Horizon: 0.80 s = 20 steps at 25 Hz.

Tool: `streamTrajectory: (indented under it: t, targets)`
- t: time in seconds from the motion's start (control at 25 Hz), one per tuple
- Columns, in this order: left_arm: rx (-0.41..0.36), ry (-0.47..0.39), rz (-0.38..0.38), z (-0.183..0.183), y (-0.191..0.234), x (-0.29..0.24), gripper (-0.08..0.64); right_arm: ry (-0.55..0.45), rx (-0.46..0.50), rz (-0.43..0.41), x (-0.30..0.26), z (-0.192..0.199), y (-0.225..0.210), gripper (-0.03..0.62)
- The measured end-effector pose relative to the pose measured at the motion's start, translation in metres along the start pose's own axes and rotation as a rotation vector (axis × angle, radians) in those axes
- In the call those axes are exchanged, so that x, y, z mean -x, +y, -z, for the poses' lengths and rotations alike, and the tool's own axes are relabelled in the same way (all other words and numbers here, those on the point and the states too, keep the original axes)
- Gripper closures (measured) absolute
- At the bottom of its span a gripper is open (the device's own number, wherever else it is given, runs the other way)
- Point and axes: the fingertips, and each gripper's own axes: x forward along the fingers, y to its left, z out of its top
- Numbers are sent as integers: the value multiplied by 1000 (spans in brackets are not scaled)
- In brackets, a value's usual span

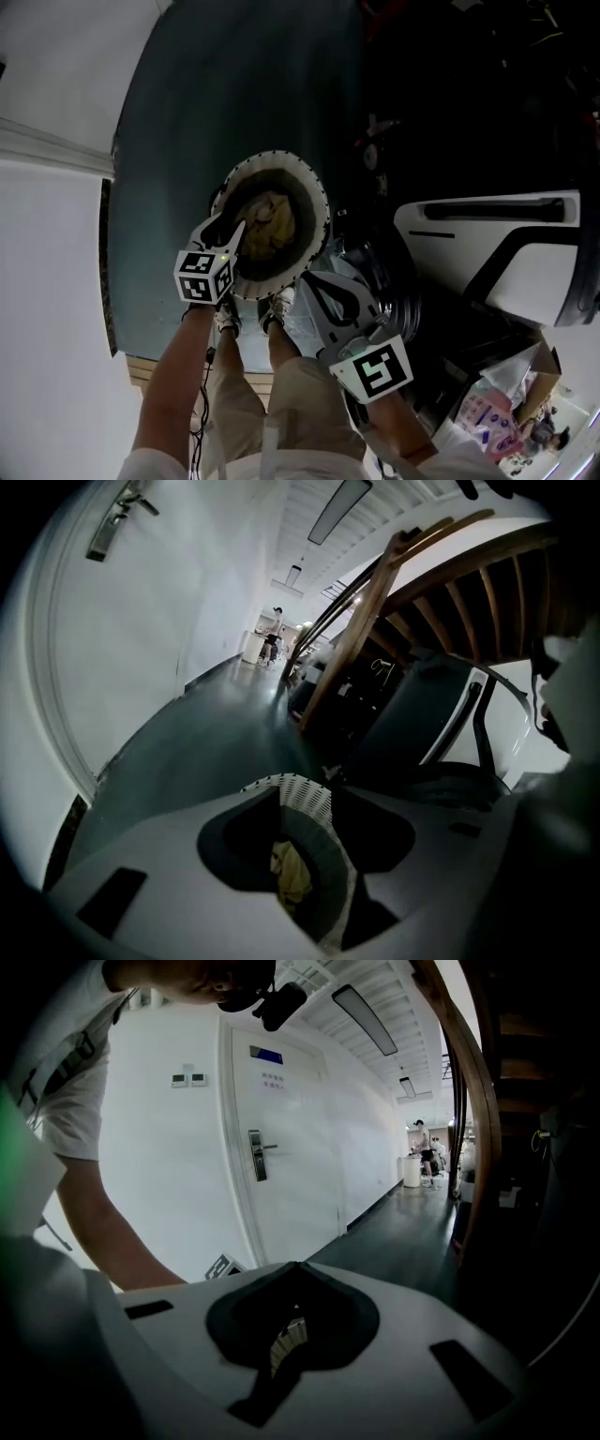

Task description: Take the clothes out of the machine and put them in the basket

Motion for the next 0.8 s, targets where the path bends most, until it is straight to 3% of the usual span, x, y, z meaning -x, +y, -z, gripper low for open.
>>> streamTrajectory:
  t: [0.16,0.32,0.56,0.8]
  targets:
    - [-38,-13,4,-30,-1,23,459,-39,24,21,7,-34,10,580]
    - [-12,-3,-49,-49,4,47,535,-74,51,38,18,-66,19,580]
    - [-32,-80,-16,-108,-10,94,546,-109,92,74,45,-108,27,580]
    - [-41,-218,12,-170,-33,163,546,-114,127,127,80,-139,28,580]
